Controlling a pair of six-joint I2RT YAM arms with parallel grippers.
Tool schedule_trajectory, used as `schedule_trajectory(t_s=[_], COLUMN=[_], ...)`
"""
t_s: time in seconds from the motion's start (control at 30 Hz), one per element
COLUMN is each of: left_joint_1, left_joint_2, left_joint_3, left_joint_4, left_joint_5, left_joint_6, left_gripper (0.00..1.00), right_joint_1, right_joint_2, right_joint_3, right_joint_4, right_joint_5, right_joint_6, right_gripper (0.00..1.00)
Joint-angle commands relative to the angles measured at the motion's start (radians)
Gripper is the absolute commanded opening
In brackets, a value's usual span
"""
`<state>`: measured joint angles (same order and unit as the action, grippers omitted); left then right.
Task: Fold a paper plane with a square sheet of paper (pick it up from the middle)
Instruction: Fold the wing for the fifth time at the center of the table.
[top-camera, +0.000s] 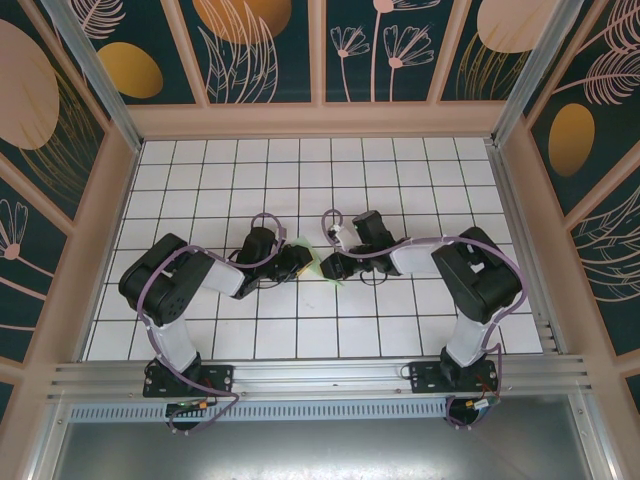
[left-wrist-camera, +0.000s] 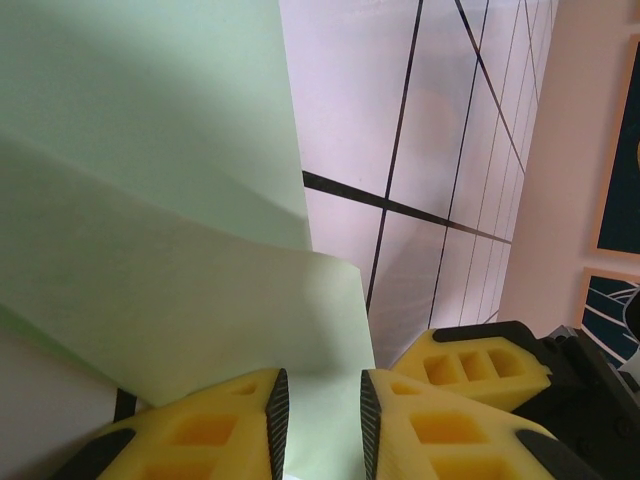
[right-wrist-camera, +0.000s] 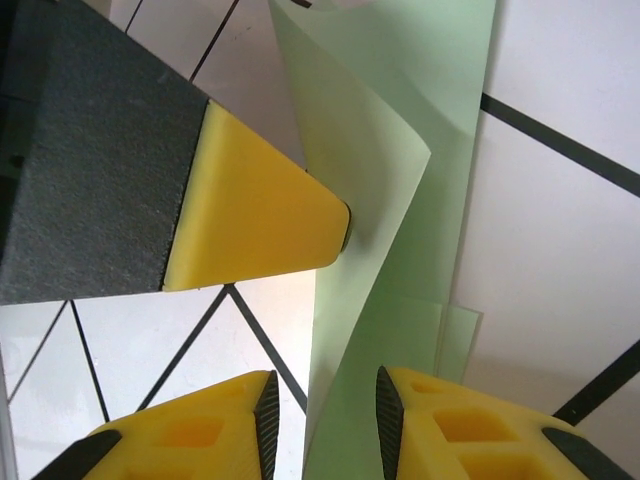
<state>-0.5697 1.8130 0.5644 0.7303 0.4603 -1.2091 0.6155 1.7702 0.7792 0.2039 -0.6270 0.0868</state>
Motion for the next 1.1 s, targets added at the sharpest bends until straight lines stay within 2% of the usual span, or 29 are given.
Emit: schedule_trajectory(t_s=[0.0,0.57,0.73,0.87,0.97,1.07], left_joint_1=[-0.006,-0.006,-0.005,0.0,0.015,0.023], left_joint_2=[0.043,0.042,0.035,0.001,-0.08,-0.183], left_joint_3=[0.008,0.015,0.017,0.028,0.022,0.006], left_joint_4=[-0.08,-0.092,-0.096,-0.104,-0.108,-0.131], left_joint_5=[-0.046,-0.04,-0.034,-0.025,-0.034,-0.07], left_joint_6=[0.008,0.005,0.005,0.02,0.055,0.095], left_gripper=[0.29,0.29,0.29,0.29,0.33,0.38], right_joint_1=[0.014,0.062,0.065,0.065,0.06,0.048], right_joint_2=[-0.001,0.035,0.033,0.032,0.022,0.007], right_joint_3=[0.023,0.028,0.035,0.035,0.026,0.01], right_joint_4=[-0.023,-0.031,-0.034,-0.032,-0.014,0.017], right_joint_5=[0.021,0.115,0.141,0.125,0.073,0.016], right_joint_6=[-0.061,-0.134,-0.133,-0.129,-0.107,-0.067], right_gripper=[0.34,0.28,0.21,0.09,0.01,0.0])
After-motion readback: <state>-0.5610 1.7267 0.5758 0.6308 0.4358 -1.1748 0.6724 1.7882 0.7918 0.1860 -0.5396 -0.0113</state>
